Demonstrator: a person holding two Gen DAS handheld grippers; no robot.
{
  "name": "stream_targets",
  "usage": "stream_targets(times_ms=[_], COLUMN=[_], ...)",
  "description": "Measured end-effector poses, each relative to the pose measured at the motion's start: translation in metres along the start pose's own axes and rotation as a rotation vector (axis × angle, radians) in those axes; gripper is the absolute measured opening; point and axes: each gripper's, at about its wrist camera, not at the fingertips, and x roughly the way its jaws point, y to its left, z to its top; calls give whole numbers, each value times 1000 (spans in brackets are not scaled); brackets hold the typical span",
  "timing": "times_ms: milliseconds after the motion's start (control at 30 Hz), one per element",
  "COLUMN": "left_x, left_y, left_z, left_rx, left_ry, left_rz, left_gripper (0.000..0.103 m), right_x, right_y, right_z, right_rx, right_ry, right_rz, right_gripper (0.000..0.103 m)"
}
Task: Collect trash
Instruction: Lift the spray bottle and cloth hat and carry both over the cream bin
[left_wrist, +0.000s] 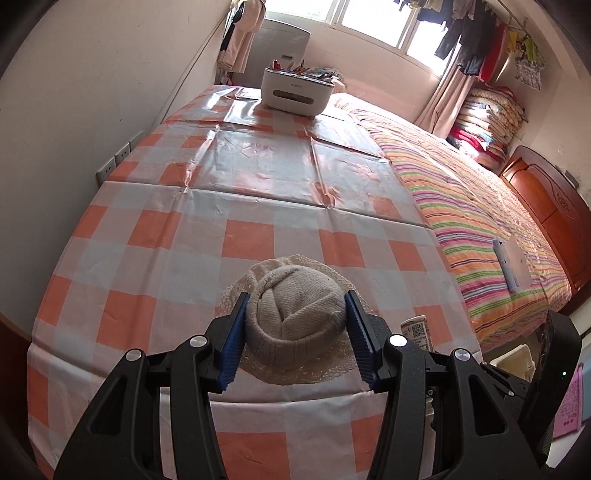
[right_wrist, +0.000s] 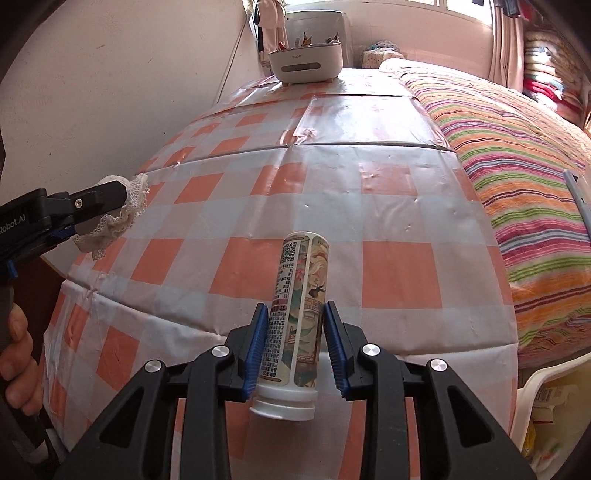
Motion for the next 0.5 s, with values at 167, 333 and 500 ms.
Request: stream_targets(times_ms=[167, 333, 500], left_x=[5, 8, 9], left_y=[-30, -50, -65], left_z=[-15, -26, -35], left_rx=[75, 123, 162], left_ry=[8, 10, 11], left_rz=[-1, 5, 8], left_gripper=[50, 49, 49], right_x=[-25, -42, -62], right_y=[-19, -40, -53], right_z=[-24, -36, -39], right_rx=[4, 43, 63], right_ry=[-51, -89, -145], right_rz=[-17, -15, -16], right_gripper=[30, 30, 31])
